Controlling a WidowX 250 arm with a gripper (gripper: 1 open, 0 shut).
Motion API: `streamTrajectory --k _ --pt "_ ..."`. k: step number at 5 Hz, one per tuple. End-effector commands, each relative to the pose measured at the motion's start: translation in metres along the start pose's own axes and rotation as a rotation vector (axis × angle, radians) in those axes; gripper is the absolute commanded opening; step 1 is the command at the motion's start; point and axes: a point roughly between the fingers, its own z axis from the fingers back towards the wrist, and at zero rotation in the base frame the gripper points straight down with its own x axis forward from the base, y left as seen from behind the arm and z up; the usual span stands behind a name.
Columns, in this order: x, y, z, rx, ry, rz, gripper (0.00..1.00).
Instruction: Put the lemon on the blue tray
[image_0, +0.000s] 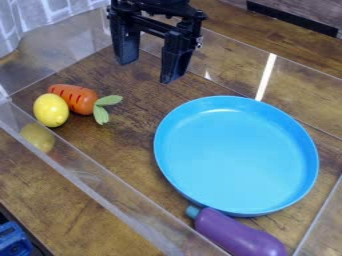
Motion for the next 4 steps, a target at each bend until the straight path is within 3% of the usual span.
streamTrajectory --k 1,4 --pt "0.000 0.000 -0.006 0.000 0.013 -0.020 1.00" --pt "0.001 0.004 -0.021 0.003 0.046 -0.093 1.00"
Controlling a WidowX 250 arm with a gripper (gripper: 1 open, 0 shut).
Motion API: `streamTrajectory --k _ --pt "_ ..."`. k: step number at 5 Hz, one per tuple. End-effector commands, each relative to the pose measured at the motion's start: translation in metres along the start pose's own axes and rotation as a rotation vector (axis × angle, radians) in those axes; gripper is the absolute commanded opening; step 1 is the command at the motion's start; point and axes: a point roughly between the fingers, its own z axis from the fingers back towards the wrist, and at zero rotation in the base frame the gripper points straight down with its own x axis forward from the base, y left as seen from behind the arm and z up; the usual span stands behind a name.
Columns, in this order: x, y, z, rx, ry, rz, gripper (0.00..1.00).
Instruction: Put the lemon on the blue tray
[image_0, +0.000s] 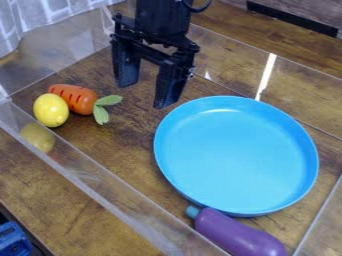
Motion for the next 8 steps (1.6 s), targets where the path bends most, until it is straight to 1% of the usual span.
streamTrajectory --k 1,5,8 --pt "0.004 0.005 0.006 0.007 -0.030 -0.020 1.00" --pt "-0.004 0.014 -0.011 0.014 0.015 -0.115 1.00" --pt "-0.013 0.024 -0.019 0.019 0.034 -0.170 1.00"
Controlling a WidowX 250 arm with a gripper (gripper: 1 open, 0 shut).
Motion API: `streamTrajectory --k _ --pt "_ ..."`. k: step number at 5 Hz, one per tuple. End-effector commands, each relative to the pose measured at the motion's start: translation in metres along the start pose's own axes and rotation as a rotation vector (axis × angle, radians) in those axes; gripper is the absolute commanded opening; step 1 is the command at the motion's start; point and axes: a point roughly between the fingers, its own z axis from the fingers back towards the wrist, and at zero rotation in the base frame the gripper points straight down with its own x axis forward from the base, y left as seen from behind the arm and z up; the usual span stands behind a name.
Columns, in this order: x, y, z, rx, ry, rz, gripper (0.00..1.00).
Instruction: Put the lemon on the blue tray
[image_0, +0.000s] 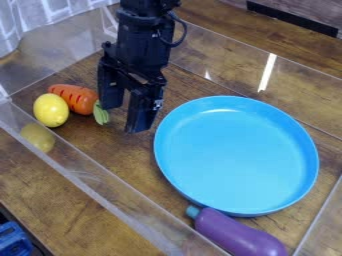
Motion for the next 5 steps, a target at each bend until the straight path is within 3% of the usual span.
streamTrajectory --k 1,5 --pt "0.0026 0.0078 0.0099 0.021 -0.050 -0.004 1.00" --pt "-0.0031 0.0157 0.0026 0.055 -0.057 -0.072 1.00"
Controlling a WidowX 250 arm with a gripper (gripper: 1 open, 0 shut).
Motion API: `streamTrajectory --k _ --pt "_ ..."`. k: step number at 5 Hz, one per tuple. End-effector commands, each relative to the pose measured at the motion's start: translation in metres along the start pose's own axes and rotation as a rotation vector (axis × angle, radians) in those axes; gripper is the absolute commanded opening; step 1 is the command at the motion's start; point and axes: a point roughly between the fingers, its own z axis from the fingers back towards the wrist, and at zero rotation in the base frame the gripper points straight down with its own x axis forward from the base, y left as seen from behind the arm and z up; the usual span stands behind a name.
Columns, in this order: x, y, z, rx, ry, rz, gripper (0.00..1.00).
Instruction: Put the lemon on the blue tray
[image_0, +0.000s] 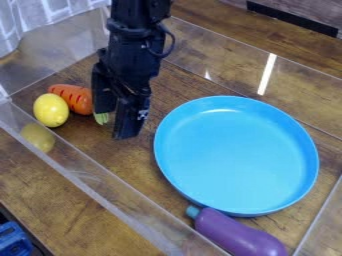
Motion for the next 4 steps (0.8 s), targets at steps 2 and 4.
streamTrajectory --k 2,4 --pt "-0.008 0.008 0.013 0.029 -0.051 -0.006 1.00" --pt "-0.017 0.013 0.016 0.039 -0.063 -0.001 1.00"
